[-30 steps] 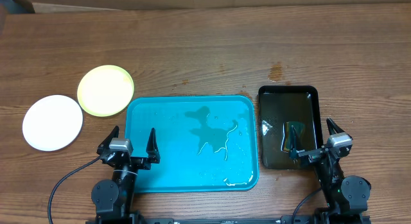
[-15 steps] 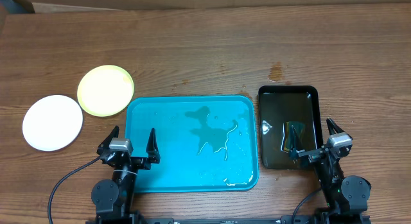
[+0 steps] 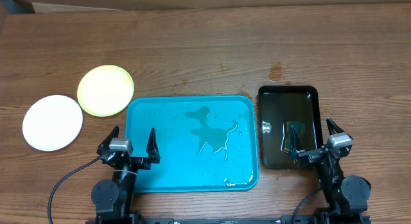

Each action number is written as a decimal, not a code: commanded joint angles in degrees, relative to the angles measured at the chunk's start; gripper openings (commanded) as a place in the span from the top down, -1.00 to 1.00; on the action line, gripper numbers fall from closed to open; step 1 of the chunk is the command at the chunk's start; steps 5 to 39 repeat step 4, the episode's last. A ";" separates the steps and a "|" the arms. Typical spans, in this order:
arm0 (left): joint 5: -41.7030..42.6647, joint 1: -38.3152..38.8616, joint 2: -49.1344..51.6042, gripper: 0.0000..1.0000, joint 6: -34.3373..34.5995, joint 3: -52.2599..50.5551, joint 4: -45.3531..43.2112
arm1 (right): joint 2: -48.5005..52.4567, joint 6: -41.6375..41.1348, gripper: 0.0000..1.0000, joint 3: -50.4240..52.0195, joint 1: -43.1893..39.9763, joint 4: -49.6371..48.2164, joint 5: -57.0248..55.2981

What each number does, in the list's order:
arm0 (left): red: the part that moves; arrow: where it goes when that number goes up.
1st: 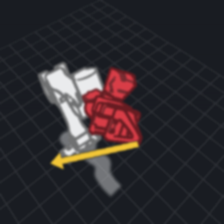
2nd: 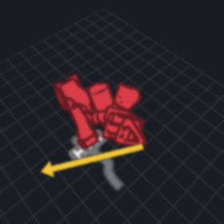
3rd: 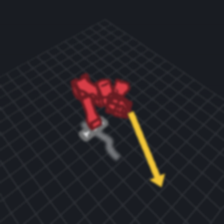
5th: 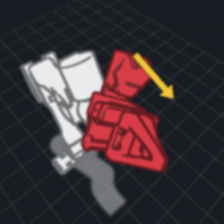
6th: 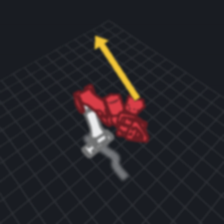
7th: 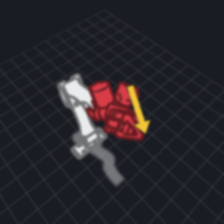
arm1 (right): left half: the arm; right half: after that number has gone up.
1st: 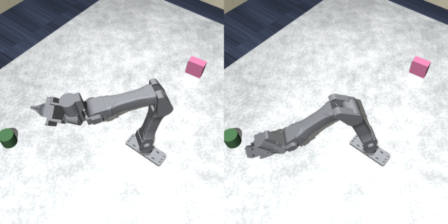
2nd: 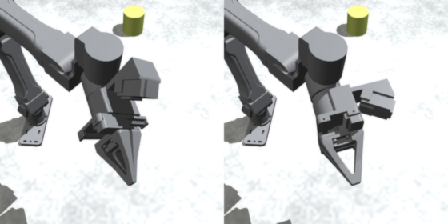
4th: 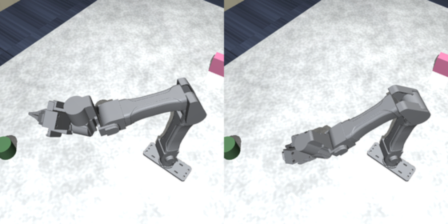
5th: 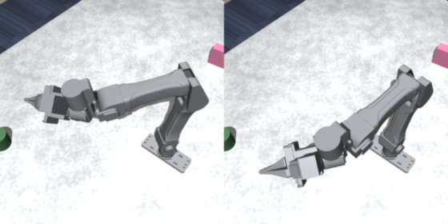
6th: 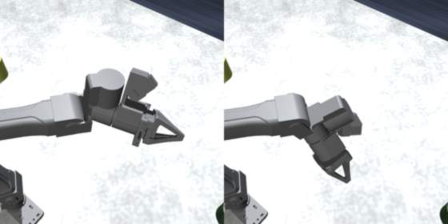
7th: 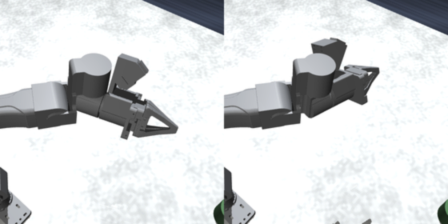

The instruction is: Clean dirty plates on tray and stack at the side

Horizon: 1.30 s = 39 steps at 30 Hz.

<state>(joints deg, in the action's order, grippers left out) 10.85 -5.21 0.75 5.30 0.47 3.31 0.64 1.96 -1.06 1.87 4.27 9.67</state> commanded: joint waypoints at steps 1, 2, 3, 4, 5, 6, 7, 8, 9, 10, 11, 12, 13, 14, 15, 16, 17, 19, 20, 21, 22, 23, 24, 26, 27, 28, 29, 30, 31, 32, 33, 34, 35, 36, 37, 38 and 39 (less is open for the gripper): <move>0.09 0.33 -0.50 -1.00 -1.64 -0.20 0.09 | -0.48 0.44 -1.00 0.61 -0.22 -0.31 0.07; 0.09 0.33 -0.50 -1.00 -1.66 -0.20 0.09 | -0.48 0.44 -1.00 0.61 -0.22 -0.31 0.07; 0.09 0.33 -0.50 -0.99 -1.66 -0.20 0.09 | -0.48 0.44 -1.00 0.61 -0.22 -0.31 0.07; 0.09 0.33 -0.50 -1.00 -1.66 -0.20 0.09 | -0.48 0.44 -1.00 0.61 -0.22 -0.31 0.07; 0.09 0.33 -0.50 -1.00 -1.66 -0.20 0.09 | -0.48 0.44 -1.00 0.61 -0.22 -0.31 0.07; 0.09 0.33 -0.50 -1.00 -1.66 -0.20 0.09 | -0.48 0.44 -1.00 0.61 -0.22 -0.31 0.07; 0.09 0.33 -0.50 -1.00 -1.66 -0.20 0.09 | -0.48 0.44 -1.00 0.61 -0.22 -0.31 0.07; 0.09 0.33 -0.50 -1.00 -1.66 -0.20 0.09 | -0.48 0.44 -1.00 0.61 -0.22 -0.31 0.07; 0.09 0.33 -0.50 -1.00 -1.66 -0.20 0.09 | -0.48 0.44 -1.00 0.61 -0.22 -0.31 0.07; 0.09 0.33 -0.50 -1.00 -1.66 -0.20 0.09 | -0.48 0.44 -1.00 0.61 -0.22 -0.31 0.07; 0.09 0.33 -0.50 -1.00 -1.66 -0.20 0.09 | -0.48 0.44 -1.00 0.61 -0.22 -0.31 0.07; 0.09 0.33 -0.50 -1.00 -1.66 -0.20 0.09 | -0.48 0.44 -1.00 0.61 -0.22 -0.31 0.07; 0.09 0.33 -0.50 -1.00 -1.66 -0.20 0.09 | -0.48 0.44 -1.00 0.61 -0.22 -0.31 0.07; 0.09 0.33 -0.50 -1.00 -1.66 -0.20 0.09 | -0.48 0.44 -1.00 0.61 -0.22 -0.31 0.07; 0.09 0.33 -0.50 -1.00 -1.66 -0.20 0.09 | -0.48 0.44 -1.00 0.61 -0.22 -0.31 0.07; 0.09 0.33 -0.50 -1.00 -1.66 -0.20 0.09 | -0.48 0.44 -1.00 0.61 -0.22 -0.31 0.07; 0.09 0.33 -0.50 -1.00 -1.66 -0.20 0.09 | -0.48 0.44 -1.00 0.61 -0.22 -0.31 0.07; 0.09 0.33 -0.50 -1.00 -1.66 -0.20 0.09 | -0.48 0.44 -1.00 0.61 -0.22 -0.31 0.07; 0.09 0.33 -0.50 -1.00 -1.66 -0.20 0.09 | -0.48 0.44 -1.00 0.61 -0.22 -0.31 0.07; 0.09 0.33 -0.50 -1.00 -1.66 -0.20 0.09 | -0.48 0.44 -1.00 0.61 -0.22 -0.31 0.07; 0.09 0.33 -0.50 -1.00 -1.66 -0.20 0.09 | -0.48 0.44 -1.00 0.61 -0.22 -0.31 0.07; 0.09 0.33 -0.50 -1.00 -1.66 -0.20 0.09 | -0.48 0.44 -1.00 0.61 -0.22 -0.31 0.07; 0.09 0.33 -0.50 -1.00 -1.66 -0.20 0.09 | -0.48 0.44 -1.00 0.61 -0.22 -0.31 0.07; 0.09 0.33 -0.50 -1.00 -1.66 -0.20 0.09 | -0.48 0.44 -1.00 0.61 -0.22 -0.31 0.07; 0.09 0.33 -0.50 -1.00 -1.66 -0.20 0.09 | -0.48 0.44 -1.00 0.61 -0.22 -0.31 0.07; 0.09 0.33 -0.50 -1.00 -1.66 -0.20 0.09 | -0.48 0.44 -1.00 0.61 -0.22 -0.31 0.07; 0.09 0.33 -0.50 -1.00 -1.66 -0.20 0.09 | -0.48 0.44 -1.00 0.61 -0.22 -0.31 0.07; 0.09 0.33 -0.50 -1.00 -1.66 -0.20 0.09 | -0.48 0.44 -1.00 0.61 -0.22 -0.31 0.07; 0.09 0.33 -0.50 -1.00 -1.66 -0.20 0.09 | -0.48 0.44 -1.00 0.61 -0.22 -0.31 0.07; 0.09 0.33 -0.50 -1.00 -1.66 -0.20 0.09 | -0.48 0.44 -1.00 0.61 -0.22 -0.31 0.07; 0.09 0.33 -0.50 -1.00 -1.66 -0.20 0.09 | -0.48 0.44 -1.00 0.61 -0.22 -0.31 0.07; 0.09 0.33 -0.50 -1.00 -1.66 -0.20 0.09 | -0.48 0.44 -1.00 0.61 -0.22 -0.31 0.07; 0.09 0.33 -0.50 -1.00 -1.66 -0.20 0.09 | -0.48 0.44 -1.00 0.61 -0.22 -0.31 0.07; 0.09 0.33 -0.50 -1.00 -1.66 -0.20 0.09 | -0.48 0.44 -1.00 0.61 -0.22 -0.31 0.07; 0.09 0.33 -0.50 -1.00 -1.66 -0.20 0.09 | -0.48 0.44 -1.00 0.61 -0.22 -0.31 0.07; 0.09 0.33 -0.50 -1.00 -1.66 -0.20 0.09 | -0.48 0.44 -1.00 0.61 -0.22 -0.31 0.07; 0.09 0.33 -0.50 -1.00 -1.66 -0.20 0.09 | -0.48 0.44 -1.00 0.61 -0.22 -0.31 0.07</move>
